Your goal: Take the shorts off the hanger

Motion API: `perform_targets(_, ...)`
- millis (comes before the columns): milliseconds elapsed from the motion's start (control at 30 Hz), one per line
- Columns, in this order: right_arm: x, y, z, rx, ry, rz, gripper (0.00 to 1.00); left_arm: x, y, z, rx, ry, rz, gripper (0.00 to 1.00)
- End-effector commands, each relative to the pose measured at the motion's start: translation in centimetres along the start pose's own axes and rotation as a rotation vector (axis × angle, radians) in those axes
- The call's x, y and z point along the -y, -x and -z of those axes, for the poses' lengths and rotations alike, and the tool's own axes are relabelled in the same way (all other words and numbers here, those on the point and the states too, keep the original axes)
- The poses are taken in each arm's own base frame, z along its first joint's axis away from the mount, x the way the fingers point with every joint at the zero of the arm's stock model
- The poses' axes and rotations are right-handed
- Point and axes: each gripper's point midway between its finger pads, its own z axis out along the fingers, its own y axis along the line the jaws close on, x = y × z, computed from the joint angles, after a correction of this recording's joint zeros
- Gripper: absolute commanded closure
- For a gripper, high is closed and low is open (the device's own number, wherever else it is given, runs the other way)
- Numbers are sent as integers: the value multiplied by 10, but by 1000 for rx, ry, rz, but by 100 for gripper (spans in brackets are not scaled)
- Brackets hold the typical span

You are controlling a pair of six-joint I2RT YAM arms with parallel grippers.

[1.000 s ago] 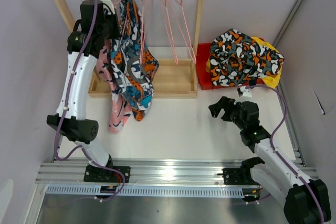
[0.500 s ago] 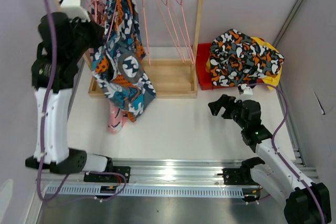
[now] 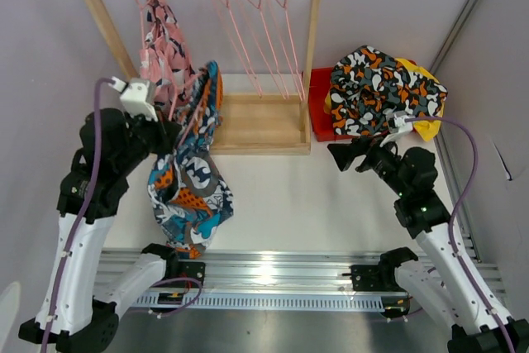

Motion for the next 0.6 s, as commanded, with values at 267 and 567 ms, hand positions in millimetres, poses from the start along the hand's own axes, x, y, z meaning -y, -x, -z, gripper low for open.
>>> perform_targets(267,-100,65,43,91,412,131,0,147,-36,77,-84,-766,-57,100)
perform_targets(567,-96,80,46,113,354,181,1,167,63,149,117,-902,-76,100)
